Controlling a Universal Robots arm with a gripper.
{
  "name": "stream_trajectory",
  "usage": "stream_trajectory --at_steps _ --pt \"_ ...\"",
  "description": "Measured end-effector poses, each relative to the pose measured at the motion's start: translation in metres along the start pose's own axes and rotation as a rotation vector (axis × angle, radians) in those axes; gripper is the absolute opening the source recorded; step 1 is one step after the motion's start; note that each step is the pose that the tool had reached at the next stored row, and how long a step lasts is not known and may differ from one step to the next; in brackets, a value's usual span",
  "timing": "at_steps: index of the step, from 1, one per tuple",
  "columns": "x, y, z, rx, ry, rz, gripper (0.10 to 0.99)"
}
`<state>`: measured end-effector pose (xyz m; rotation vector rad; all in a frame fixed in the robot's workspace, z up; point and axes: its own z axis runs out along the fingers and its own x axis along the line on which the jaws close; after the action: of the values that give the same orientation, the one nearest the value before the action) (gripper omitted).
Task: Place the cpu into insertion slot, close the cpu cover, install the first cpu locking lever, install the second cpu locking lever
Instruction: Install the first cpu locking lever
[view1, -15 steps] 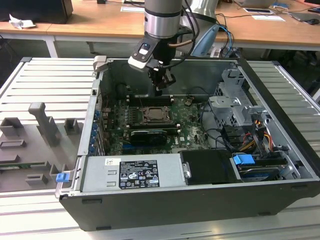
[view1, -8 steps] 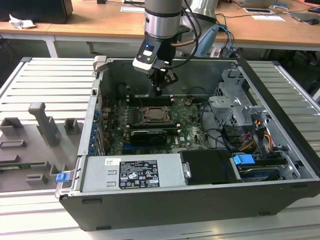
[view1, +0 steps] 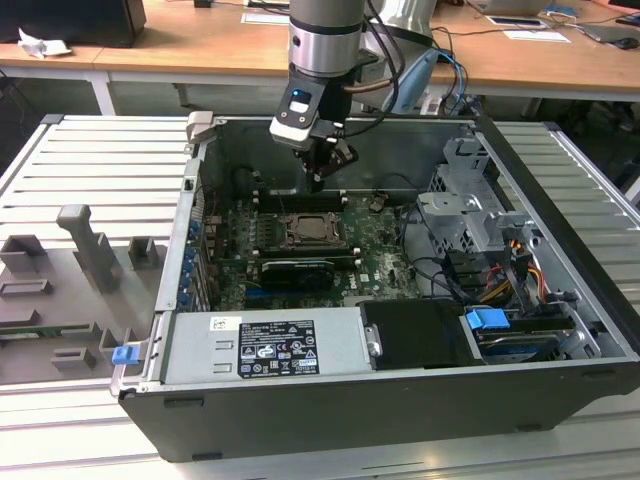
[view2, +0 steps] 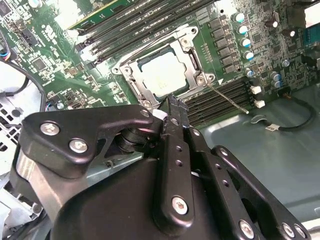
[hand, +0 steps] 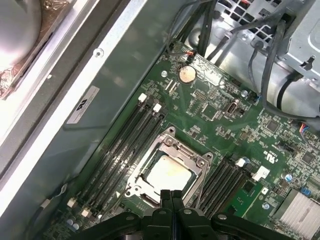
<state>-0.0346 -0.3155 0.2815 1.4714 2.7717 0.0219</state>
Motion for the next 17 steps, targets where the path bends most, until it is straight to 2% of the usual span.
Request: stream_trajectory --at_steps 17 --pt "0.0000 0.0000 0.0000 0.000 0.0012 -0.089 0.106"
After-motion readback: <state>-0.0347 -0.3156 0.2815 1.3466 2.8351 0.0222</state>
